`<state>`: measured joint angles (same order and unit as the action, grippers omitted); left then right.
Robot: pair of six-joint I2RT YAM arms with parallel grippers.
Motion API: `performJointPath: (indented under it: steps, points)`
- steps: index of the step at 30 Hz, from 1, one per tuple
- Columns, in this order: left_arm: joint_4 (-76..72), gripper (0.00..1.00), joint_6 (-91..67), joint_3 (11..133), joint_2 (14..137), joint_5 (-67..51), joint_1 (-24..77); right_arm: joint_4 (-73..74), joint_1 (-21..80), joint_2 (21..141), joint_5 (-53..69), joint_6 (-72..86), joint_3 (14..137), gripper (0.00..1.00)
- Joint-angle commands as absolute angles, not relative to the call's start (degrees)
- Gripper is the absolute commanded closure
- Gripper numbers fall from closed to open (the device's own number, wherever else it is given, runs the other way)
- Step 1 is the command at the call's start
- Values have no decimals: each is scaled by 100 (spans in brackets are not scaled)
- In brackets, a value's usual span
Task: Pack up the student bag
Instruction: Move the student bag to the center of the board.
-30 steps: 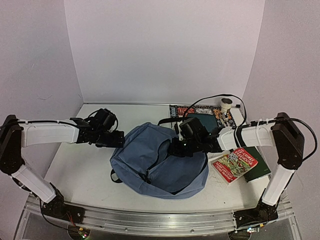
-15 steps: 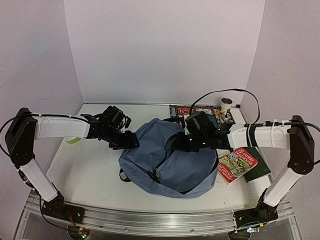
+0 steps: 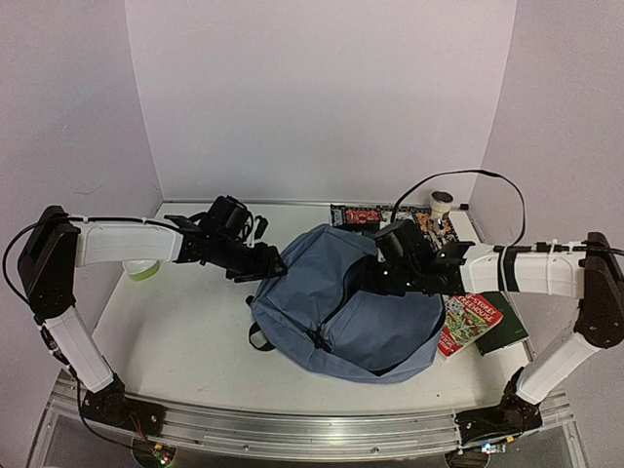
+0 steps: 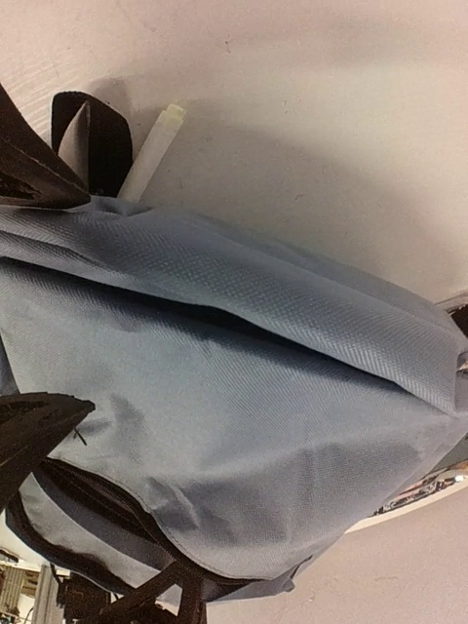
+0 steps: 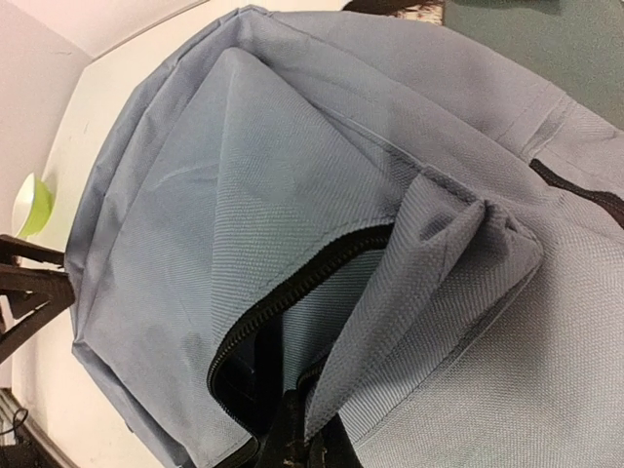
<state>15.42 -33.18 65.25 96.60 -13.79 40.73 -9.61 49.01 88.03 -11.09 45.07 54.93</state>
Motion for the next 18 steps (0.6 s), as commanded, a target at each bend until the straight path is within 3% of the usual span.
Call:
performJointPath:
  steps: [1,10,18]
  points:
    - [1428,33,-3390,6701,9522,-779,4071,-829,4894,8350,-1966,4861,5364,100]
    - [1923,33,-3498,6578,9643,104,4010,-156,4874,7942,-2655,5282,5200,100]
    - [2092,33,-3415,6870,10280,397,4008,-131,4857,8071,-2512,5176,5256,100]
